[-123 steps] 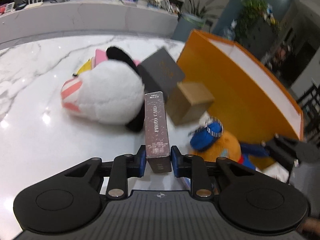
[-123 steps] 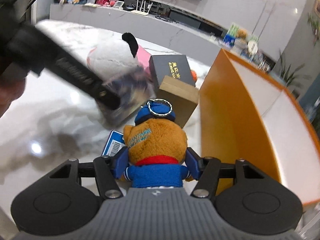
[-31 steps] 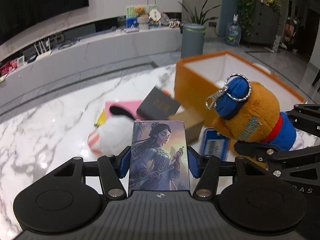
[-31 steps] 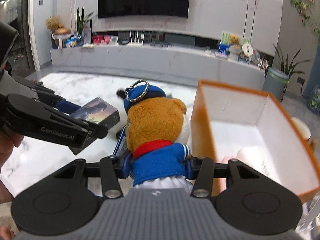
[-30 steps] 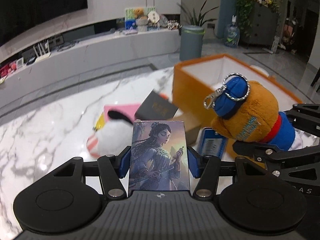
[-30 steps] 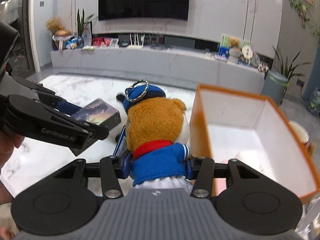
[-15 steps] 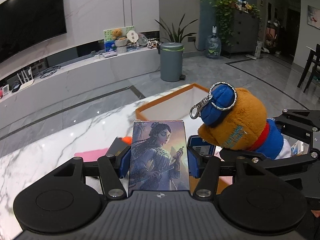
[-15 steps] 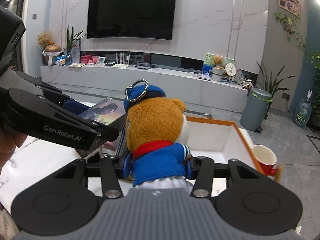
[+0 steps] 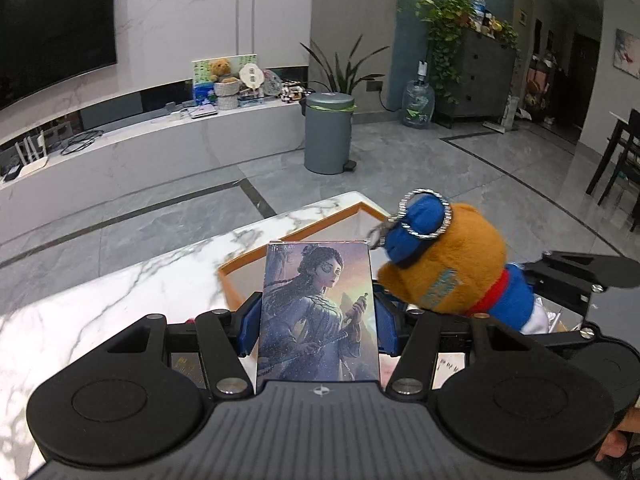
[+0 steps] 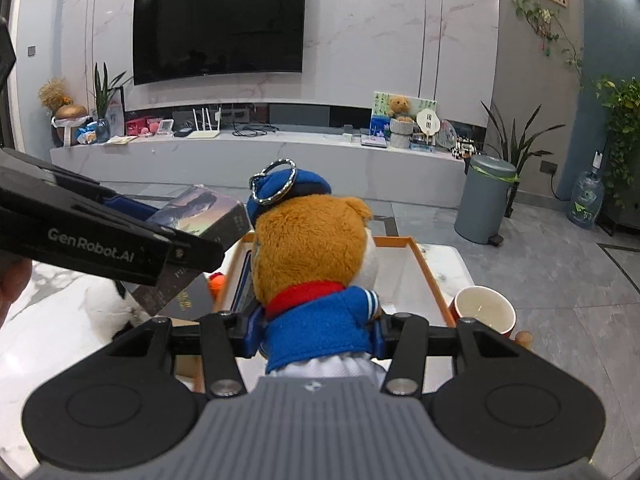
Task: Organize objects
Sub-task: 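Carry the photo card box and teddy bear over the orange box with both tools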
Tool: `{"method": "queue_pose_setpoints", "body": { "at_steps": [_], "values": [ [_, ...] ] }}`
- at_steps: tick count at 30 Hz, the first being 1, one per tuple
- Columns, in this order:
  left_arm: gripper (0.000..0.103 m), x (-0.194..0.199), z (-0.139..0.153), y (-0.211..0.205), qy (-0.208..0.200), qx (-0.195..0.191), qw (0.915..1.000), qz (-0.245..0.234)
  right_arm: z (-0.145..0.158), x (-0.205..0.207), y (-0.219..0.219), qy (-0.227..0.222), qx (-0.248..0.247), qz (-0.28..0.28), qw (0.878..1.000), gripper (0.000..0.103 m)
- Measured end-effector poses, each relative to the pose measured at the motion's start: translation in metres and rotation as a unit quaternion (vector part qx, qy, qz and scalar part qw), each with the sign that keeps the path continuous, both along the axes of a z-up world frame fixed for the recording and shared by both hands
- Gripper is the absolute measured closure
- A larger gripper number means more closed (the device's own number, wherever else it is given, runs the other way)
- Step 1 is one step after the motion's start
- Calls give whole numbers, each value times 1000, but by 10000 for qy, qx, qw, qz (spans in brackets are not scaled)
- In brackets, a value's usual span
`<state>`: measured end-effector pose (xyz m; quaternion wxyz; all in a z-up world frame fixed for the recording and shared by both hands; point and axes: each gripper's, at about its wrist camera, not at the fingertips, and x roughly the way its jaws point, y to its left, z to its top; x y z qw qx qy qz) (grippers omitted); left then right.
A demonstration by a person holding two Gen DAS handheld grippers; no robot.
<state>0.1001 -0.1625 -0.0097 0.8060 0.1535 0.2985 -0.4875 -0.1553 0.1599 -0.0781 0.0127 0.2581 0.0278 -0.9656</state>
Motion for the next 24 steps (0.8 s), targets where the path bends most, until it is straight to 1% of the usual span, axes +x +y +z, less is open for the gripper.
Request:
{"method": "queue_pose_setpoints", "body": {
  "at_steps": [2,5,8,12,14,18,20,24],
  "values": [
    [38,1,-4,-11,-14,63,10000,-17,-1,-10,7,-47,-14,-29,10000,52],
    [38,2,-11,-22,74,105,9999,-1,-5,-22,18,-132,-70,-103,9998,52],
    [38,5,-20,-31,99,217,9997,6,-13,-37,26,-296,-95,-125,9994,52],
    [38,9,-27,-39,116,357,9993,36,-25,-61,33,-573,-9,-67,9983,52],
    [38,12,-31,-43,113,446,9989,-40,-29,-73,36,-738,106,30,9972,52],
    [38,18,-40,-54,163,609,9980,30,-38,-101,38,-1121,427,307,9923,52],
    [38,22,-46,-60,160,712,9973,80,-45,-114,39,-1273,500,405,9898,52],
    [38,27,-58,-69,221,944,9952,122,-63,-132,40,-1493,599,413,9861,52]
  ]
}}
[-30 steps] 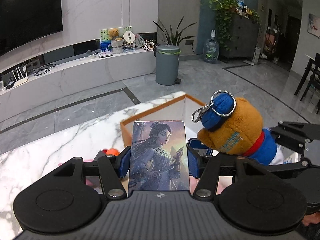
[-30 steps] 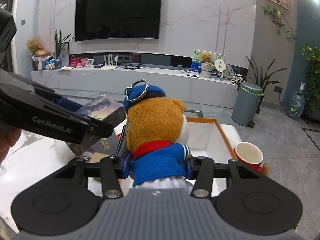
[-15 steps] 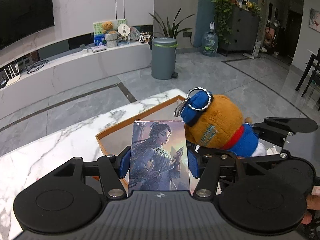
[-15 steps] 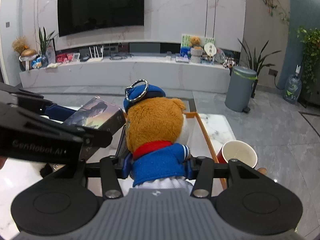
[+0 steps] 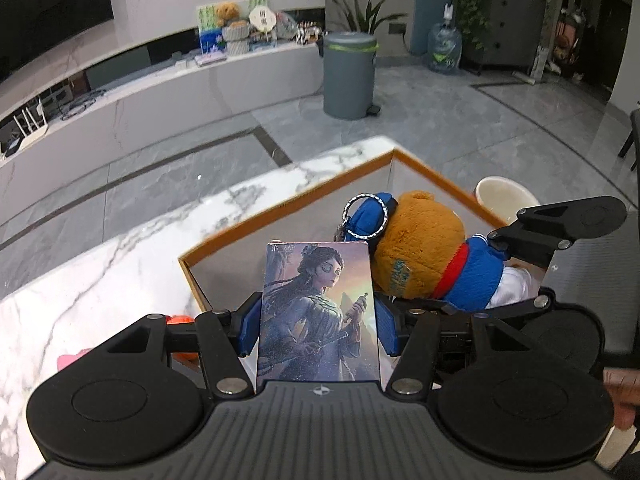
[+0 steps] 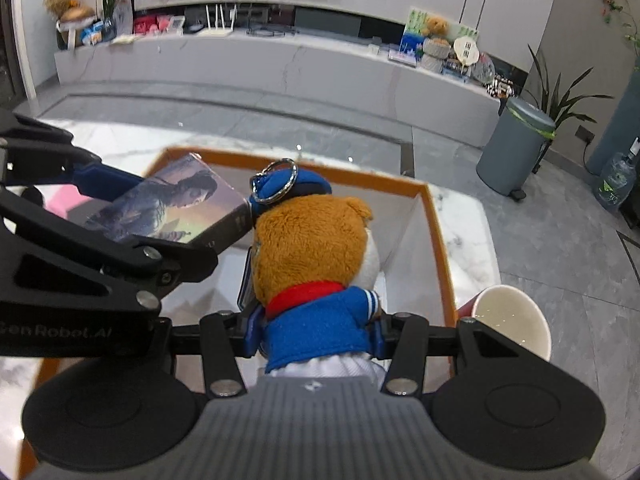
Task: Organize objects
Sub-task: 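Carry the photo card box and teddy bear over the orange box with both tools, then open both tools to drop the card box and teddy bear into the box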
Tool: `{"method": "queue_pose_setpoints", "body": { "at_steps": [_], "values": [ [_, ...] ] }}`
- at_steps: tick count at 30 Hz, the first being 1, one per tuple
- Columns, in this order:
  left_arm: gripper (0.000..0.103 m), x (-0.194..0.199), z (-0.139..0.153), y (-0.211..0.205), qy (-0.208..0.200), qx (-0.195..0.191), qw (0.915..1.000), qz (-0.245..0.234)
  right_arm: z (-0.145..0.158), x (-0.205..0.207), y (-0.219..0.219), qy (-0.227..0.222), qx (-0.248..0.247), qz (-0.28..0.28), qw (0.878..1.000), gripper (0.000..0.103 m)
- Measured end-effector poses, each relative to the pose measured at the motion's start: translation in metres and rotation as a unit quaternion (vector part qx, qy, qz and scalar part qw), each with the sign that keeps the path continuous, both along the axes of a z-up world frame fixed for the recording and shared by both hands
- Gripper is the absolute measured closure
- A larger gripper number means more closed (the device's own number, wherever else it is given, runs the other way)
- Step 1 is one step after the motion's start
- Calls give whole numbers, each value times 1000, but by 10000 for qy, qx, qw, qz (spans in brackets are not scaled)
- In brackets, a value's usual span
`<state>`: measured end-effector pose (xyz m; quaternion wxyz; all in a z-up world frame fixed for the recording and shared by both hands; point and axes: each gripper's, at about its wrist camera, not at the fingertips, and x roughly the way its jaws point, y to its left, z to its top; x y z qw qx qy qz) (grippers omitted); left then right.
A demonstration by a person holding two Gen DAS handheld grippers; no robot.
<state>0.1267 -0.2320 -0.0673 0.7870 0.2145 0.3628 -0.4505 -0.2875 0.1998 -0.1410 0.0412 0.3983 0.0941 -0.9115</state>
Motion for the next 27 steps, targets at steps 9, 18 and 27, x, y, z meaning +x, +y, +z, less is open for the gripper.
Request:
{"method": "queue_pose_setpoints", "body": {
  "at_steps": [9,18,27],
  "values": [
    [38,4,-11,-6,58,306,9995,94,-20,-12,7,-327,-350,-214,9986,51],
    [38,8,-21,-21,21,598,9981,128,-31,-19,18,-850,-777,-576,9917,50],
    [38,6,-23,-25,-159,769,9969,60,-31,-17,16,-846,-869,-709,9901,42]
  ]
}}
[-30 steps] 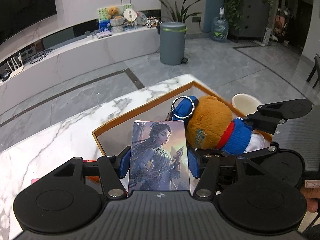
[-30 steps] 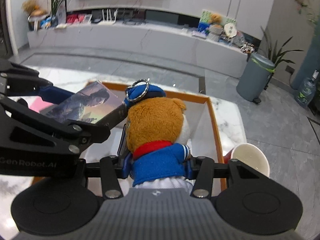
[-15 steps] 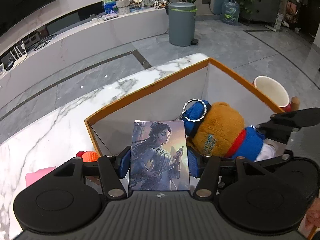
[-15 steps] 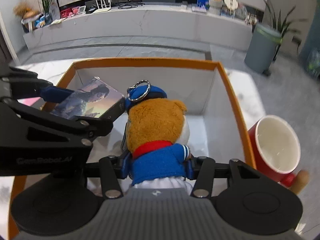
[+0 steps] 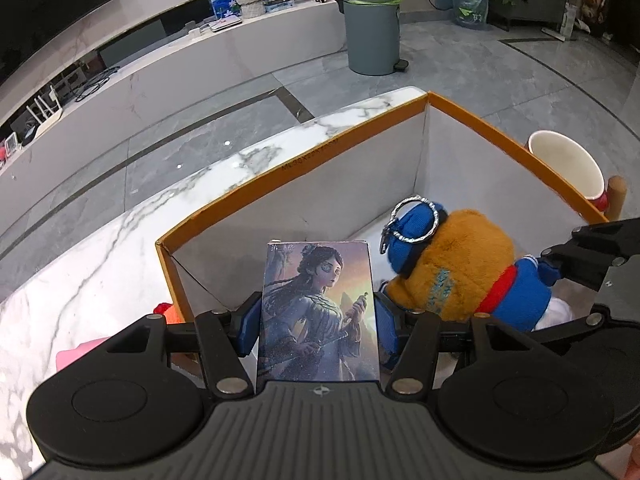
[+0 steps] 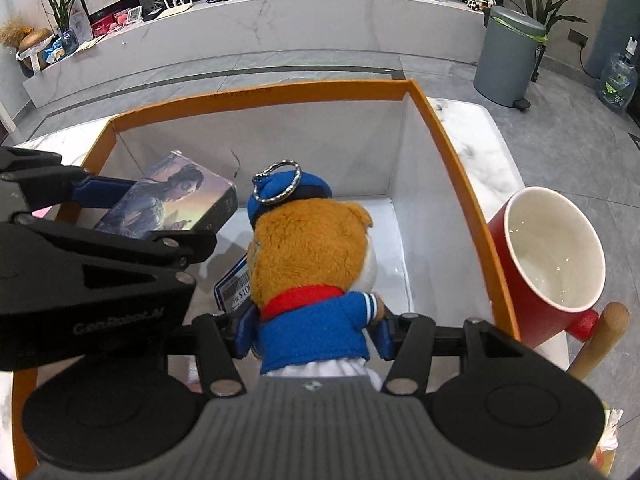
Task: Organize objects
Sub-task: 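Open both tools to drop the card box and teddy bear into the box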
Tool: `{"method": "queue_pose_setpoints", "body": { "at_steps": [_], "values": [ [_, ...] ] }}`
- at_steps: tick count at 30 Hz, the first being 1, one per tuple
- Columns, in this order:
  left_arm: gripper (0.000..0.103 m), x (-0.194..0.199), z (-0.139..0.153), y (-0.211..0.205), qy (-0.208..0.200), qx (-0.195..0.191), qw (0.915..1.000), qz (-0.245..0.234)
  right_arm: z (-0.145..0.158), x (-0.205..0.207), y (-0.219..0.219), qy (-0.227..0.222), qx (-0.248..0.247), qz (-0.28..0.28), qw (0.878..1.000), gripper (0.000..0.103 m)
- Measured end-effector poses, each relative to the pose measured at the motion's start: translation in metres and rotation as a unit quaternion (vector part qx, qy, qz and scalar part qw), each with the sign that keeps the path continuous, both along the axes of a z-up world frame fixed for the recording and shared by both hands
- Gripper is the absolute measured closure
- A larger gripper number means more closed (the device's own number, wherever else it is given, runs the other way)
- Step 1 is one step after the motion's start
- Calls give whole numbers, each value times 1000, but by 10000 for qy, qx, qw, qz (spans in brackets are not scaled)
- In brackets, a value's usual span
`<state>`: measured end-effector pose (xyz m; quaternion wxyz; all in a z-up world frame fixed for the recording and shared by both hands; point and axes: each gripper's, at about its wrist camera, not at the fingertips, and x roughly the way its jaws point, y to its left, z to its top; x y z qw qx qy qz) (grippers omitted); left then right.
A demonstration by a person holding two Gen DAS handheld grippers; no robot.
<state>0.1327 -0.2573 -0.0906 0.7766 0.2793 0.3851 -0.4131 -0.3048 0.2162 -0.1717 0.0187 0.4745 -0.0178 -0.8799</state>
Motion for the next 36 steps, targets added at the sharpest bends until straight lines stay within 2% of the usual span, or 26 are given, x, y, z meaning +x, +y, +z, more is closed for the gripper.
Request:
{"method": "queue_pose_setpoints", "body": {
  "at_steps": [3,7,13,18,20,22,26,31,36],
  "values": [
    [37,-1,1,2,24,-33,10000,-61,0,-1,-4,-43,49,98,9999,36],
    [36,0,2,2,51,-83,9999,-30,3,1,-7,59,169,105,9998,36],
    [33,-6,10,2,-267,-161,9994,-177,7,7,-11,210,207,90,9995,31],
    [31,-9,20,0,-630,-269,9971,-320,19,14,-21,537,312,87,9980,21],
    [30,-8,24,1,-673,-380,9966,-290,26,18,-22,699,418,37,9967,12],
    [29,-4,28,3,-618,-479,9967,-219,33,21,-18,836,479,-62,9953,12],
    [27,2,32,7,-449,-584,9972,-119,39,23,-8,951,189,-182,9951,11],
    [27,-1,38,15,-402,-604,9973,-125,40,25,-14,973,227,-113,9949,11],
    [27,-4,52,31,-315,-835,9960,-53,48,29,-20,1108,178,-69,9937,11]
  ]
}}
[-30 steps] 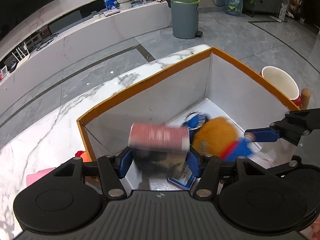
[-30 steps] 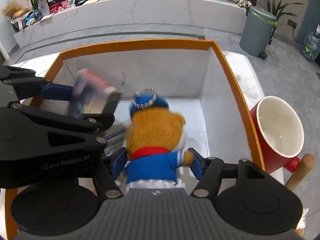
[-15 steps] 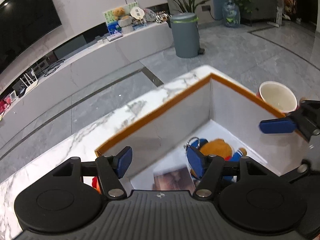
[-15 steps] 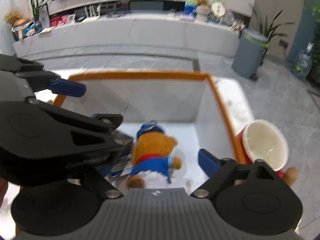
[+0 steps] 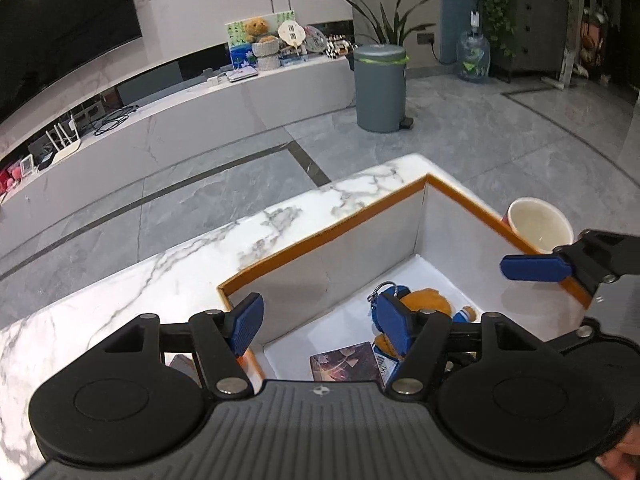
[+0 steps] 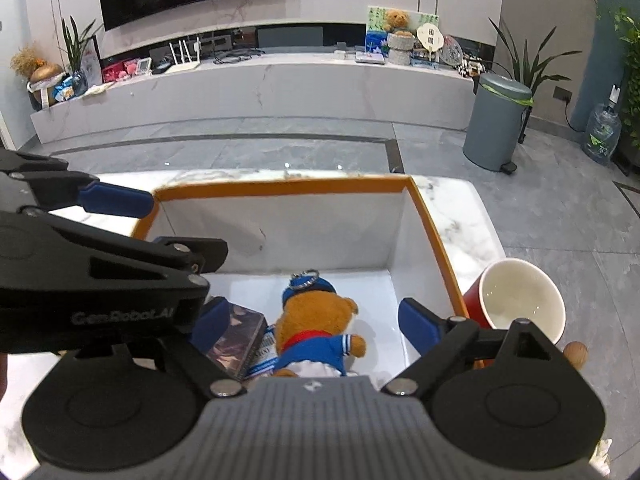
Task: Organize objects
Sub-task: 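Open both tools to drop the card box and teddy bear into the box, then move the left tool to the panda plush while the right tool approaches the small brown box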
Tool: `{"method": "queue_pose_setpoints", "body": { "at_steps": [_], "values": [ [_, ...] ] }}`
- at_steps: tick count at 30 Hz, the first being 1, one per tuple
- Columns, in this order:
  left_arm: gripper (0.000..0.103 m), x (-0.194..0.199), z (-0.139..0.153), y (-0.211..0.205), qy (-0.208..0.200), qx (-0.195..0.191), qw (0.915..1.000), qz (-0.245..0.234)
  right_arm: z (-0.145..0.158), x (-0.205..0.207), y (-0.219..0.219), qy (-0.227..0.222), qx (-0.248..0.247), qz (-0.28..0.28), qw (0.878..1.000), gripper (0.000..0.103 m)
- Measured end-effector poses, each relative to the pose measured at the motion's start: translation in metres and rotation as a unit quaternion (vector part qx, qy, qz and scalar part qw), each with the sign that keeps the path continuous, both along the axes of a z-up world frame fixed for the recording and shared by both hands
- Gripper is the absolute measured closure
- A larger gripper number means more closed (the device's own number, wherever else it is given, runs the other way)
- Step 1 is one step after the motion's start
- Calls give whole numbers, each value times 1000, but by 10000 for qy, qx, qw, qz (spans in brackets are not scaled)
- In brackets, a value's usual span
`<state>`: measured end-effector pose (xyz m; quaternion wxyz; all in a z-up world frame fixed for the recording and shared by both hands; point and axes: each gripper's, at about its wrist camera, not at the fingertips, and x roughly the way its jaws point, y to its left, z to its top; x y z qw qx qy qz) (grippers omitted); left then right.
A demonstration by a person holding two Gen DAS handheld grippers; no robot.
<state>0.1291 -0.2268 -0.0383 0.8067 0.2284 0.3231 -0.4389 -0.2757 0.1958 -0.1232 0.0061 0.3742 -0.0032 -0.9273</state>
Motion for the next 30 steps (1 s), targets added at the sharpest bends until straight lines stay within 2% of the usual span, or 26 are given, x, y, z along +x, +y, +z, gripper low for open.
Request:
{"method": "queue_pose_setpoints", "body": {
  "at_steps": [8,13,17,20,25,30],
  "values": [
    [24,0,25,39,-6,-466,9987,187,25,15,-20,438,-211,187,9986,11],
    [21,8,32,69,156,-701,9967,386,37,28,-52,723,-328,466,9958,11],
    [18,10,32,91,41,-780,9957,507,41,39,-83,1003,-528,798,9903,11],
    [18,12,30,103,-11,-812,9949,600,41,50,-108,1148,-642,1019,9861,10],
    [18,16,20,125,-85,-809,9937,769,32,63,-138,1284,-816,875,9845,11],
    [18,23,5,147,-34,-745,9923,991,17,69,-164,1301,-622,1037,9841,9]
  ]
}}
